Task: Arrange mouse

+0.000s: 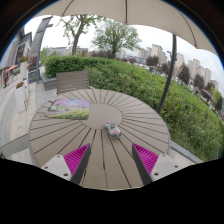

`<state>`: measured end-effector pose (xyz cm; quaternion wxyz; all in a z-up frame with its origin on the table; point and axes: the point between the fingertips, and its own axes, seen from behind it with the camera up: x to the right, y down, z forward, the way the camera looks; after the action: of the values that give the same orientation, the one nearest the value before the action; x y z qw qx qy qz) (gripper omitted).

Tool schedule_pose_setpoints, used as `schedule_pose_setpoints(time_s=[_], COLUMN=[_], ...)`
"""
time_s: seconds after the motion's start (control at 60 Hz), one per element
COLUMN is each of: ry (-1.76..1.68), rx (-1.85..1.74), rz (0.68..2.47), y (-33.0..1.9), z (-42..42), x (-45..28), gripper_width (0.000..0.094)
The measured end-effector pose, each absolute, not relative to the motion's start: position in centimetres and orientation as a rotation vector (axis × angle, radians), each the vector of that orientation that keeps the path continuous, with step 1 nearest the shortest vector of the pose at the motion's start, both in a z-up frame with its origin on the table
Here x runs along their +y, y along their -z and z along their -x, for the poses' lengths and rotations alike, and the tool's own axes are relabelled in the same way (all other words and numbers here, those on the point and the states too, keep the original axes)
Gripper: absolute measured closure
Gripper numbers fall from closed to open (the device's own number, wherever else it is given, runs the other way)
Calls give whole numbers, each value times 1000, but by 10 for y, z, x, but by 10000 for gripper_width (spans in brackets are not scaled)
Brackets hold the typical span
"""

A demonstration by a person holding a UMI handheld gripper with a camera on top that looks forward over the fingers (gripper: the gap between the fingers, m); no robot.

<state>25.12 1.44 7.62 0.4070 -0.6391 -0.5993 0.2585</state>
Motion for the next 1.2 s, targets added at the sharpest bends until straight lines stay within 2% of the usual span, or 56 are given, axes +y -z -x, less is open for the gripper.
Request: schedule_pose_setpoints(time_s=[0.233,0.483,0.883,1.0,1.05,1.083,1.2], ry=[-698,-692,-726,-700,-703,-691,-655], rx=[-1507,-1510,-1515,-1518,-1513,-1513,-1546], rz=[1625,1653,1772,1796,1808,1803,1825], y=[-32,1,20,21,23,22,20], z=[-192,-131,-72,-74,-74,-74,-74], x=[33,63,87,88,85,87,87], gripper_width=[85,87,95,196,349,484,538])
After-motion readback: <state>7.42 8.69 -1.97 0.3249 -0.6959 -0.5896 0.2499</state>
